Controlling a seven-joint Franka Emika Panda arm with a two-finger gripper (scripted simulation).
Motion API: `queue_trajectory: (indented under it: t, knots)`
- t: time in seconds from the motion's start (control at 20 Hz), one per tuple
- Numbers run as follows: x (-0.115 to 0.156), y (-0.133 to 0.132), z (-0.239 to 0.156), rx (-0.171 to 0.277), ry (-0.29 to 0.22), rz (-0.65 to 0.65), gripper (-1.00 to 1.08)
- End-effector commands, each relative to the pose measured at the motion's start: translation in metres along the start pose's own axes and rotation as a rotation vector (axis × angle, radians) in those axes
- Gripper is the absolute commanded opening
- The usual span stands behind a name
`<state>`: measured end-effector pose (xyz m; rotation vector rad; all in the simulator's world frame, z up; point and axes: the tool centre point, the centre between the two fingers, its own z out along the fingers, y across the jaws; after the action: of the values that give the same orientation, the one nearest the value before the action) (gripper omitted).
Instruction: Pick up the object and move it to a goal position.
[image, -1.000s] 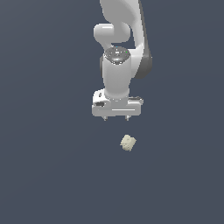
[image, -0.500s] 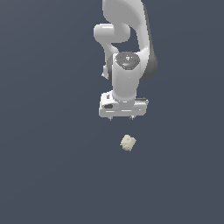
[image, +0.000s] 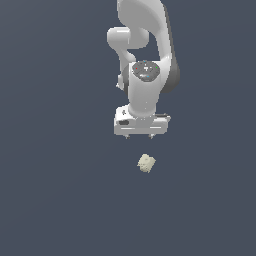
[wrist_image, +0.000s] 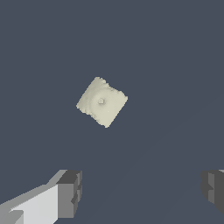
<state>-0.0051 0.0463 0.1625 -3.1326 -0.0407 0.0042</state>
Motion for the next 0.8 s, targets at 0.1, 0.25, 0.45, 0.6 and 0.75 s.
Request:
queue_trajectory:
  t: [0.1,0.25,0.45,0.6,0.75]
  knots:
    - [0.006,-0.003,0.005,0.001,0.000,0.051,1.00]
    - [0.011,-0.005,0.010,0.002,0.000,0.099,1.00]
    - [0.020,-0.010,0.019,0.002,-0.001,0.182,1.00]
    - [0.028,-0.014,0.028,0.002,-0.001,0.255,1.00]
    - [0.036,-0.019,0.037,0.001,0.000,0.330,1.00]
